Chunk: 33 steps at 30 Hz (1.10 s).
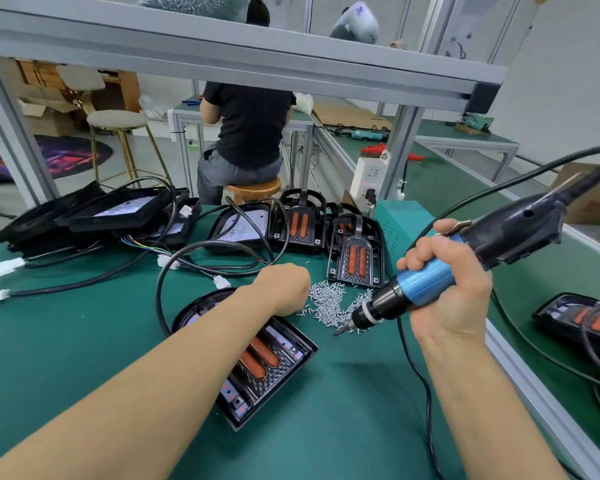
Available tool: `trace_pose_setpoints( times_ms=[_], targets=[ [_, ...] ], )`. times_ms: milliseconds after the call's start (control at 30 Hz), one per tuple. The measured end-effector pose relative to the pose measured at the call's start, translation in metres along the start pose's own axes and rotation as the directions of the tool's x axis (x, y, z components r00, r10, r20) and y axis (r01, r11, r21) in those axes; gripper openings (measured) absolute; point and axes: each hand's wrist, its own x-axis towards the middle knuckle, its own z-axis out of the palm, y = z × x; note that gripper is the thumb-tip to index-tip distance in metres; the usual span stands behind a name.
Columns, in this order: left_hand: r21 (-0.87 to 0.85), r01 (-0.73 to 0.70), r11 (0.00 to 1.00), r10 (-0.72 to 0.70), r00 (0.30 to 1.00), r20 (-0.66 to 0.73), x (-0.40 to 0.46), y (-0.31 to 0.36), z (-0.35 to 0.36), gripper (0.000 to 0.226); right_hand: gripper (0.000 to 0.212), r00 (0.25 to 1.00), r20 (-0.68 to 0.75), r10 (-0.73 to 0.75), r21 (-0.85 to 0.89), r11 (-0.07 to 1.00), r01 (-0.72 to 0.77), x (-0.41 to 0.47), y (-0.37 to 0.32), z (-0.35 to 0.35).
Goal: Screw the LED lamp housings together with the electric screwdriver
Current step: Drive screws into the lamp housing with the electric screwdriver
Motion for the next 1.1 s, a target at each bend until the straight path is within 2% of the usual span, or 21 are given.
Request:
trace_pose_setpoints(
  times_ms=[67, 100, 167, 233, 333, 433, 500, 567, 700, 1100],
  targets=[
    [-0.219, -0.010, 0.976, -0.009, 0.996, -0.085, -0.003, -0.003, -0.010, 0.014, 0.018, 1.000, -0.015, -0.011, 0.012, 1.000, 0.012, 0.001, -0.006, 0.002],
    [-0.366, -0.019, 0.930, -0.033, 0.990, -0.137, -0.007, -0.004, -0.017, 0.011, 0.018, 1.000, -0.026, -0.016, 0.021, 1.000, 0.016, 0.001, -0.009, 0.003],
    [-0.651, -0.045, 0.757, -0.113, 0.974, -0.199, -0.023, -0.007, -0.031, 0.015, 0.017, 0.999, -0.047, -0.021, 0.051, 0.998, 0.024, 0.001, -0.016, 0.005],
    [-0.850, -0.078, 0.521, -0.155, 0.971, -0.184, -0.048, -0.011, -0.037, 0.017, 0.016, 0.998, -0.052, -0.019, 0.092, 0.995, 0.023, 0.000, -0.022, 0.010],
    [-0.973, -0.075, 0.216, -0.180, 0.977, -0.115, -0.092, -0.013, -0.031, 0.012, 0.018, 0.999, -0.046, -0.008, 0.167, 0.986, 0.015, -0.004, -0.028, 0.019],
    [-0.994, -0.050, -0.100, -0.230, 0.973, -0.026, -0.128, -0.011, -0.022, 0.015, 0.016, 1.000, -0.023, 0.006, 0.242, 0.970, 0.000, -0.010, -0.031, 0.032],
    [-0.973, -0.048, -0.227, -0.255, 0.967, 0.011, -0.143, -0.009, -0.016, 0.017, 0.014, 1.000, -0.003, 0.021, 0.286, 0.958, -0.019, -0.014, -0.031, 0.040],
    [-0.954, -0.057, -0.293, -0.283, 0.959, 0.030, -0.152, -0.005, -0.012, 0.017, 0.012, 0.999, 0.020, 0.036, 0.318, 0.947, -0.040, -0.018, -0.029, 0.048],
    [-0.933, -0.082, -0.351, -0.334, 0.942, 0.043, -0.162, 0.001, -0.009, 0.017, 0.011, 0.997, 0.052, 0.054, 0.329, 0.942, -0.068, -0.027, -0.024, 0.061],
    [-0.929, -0.115, -0.352, -0.359, 0.933, 0.021, -0.170, 0.006, -0.009, 0.017, 0.011, 0.994, 0.056, 0.093, 0.304, 0.947, -0.106, -0.034, -0.021, 0.070]
  ],
)
